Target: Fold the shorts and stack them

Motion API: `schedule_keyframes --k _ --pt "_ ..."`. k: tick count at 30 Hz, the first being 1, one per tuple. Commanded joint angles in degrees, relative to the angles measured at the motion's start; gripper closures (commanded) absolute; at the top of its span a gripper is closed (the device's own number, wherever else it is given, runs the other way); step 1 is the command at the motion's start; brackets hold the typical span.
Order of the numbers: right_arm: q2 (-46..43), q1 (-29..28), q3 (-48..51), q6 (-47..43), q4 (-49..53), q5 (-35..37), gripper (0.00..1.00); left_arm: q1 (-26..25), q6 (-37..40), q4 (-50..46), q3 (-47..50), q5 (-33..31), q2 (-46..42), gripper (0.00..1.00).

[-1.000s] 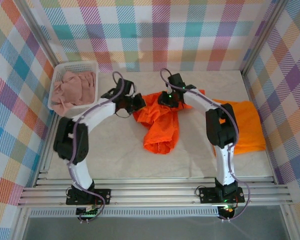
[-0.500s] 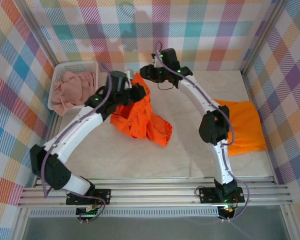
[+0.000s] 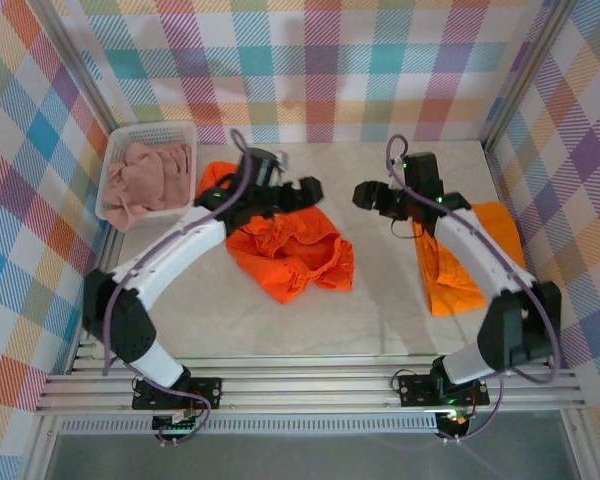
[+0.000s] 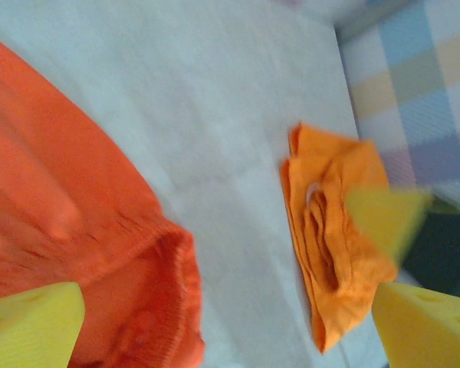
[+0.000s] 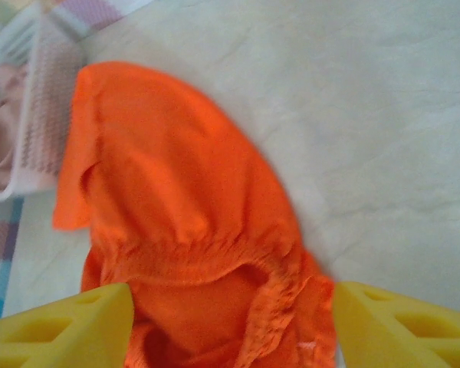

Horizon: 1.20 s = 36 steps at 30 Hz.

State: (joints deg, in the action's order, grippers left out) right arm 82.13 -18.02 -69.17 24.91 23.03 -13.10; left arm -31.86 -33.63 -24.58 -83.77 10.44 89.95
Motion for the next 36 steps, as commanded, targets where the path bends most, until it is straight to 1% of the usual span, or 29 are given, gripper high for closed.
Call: schedule_keyframes --k 1,2,5,8,13,14,17,22,27,29,31,33,34,36 --pt "-4.4 -7.8 4.1 -4.7 0.2 3.3 0.27 2.9 4.5 -5.5 2.1 1.8 -2.3 0.07" --pt "-4.6 -10.0 4.4 -5.2 1.2 4.1 0.26 2.9 6.1 -7.3 1.8 1.8 -1.5 0.09" --pt "-4.2 -14.3 5.2 -4.0 3.2 6.9 0.25 2.7 8.3 -11.0 1.7 0.4 1.5 0.15" --pt "-4.4 -16.3 7.4 -3.2 2.7 8.8 0.25 1.8 9.2 -10.6 3.2 -2.4 3.6 0.20" --pt "-6.4 -16.4 9.7 -2.6 3.3 11.0 0.23 -1.5 11.9 -14.5 0.2 -7.9 9.6 0.22" --pt "-7.1 -16.4 10.1 -2.7 3.5 11.9 0.19 -2.3 12.2 -16.0 -1.0 -9.7 10.9 0.23" --pt "-8.9 -16.4 11.1 -3.4 4.0 13.9 0.14 -4.5 13.1 -19.6 -3.2 -16.5 14.0 0.24" --pt "-10.5 -16.4 12.2 -4.1 5.0 15.1 0.13 -7.5 14.2 -23.6 -5.7 -26.0 17.4 0.24" --pt "-11.0 -16.4 12.8 -3.6 4.6 14.5 0.13 -9.6 14.4 -24.3 -7.8 -32.9 21.0 0.28" --pt "-11.2 -16.4 13.1 -3.5 4.3 14.0 0.13 -10.0 14.5 -23.5 -8.3 -34.7 22.2 0.31" --pt "-11.4 -16.4 13.3 -3.4 4.2 13.7 0.13 -10.2 14.9 -23.2 -8.9 -35.9 23.3 0.37" --pt "-11.7 -16.4 13.4 -3.4 4.3 13.5 0.13 -10.3 15.2 -23.6 -9.8 -37.6 24.4 0.40" --pt "-11.8 -16.4 13.5 -3.5 4.3 13.5 0.13 -10.3 15.5 -23.9 -10.3 -38.8 24.9 0.43" --pt "-12.2 -16.4 13.9 -3.4 4.3 13.5 0.13 -10.3 16.0 -24.2 -10.9 -41.1 25.3 0.45"
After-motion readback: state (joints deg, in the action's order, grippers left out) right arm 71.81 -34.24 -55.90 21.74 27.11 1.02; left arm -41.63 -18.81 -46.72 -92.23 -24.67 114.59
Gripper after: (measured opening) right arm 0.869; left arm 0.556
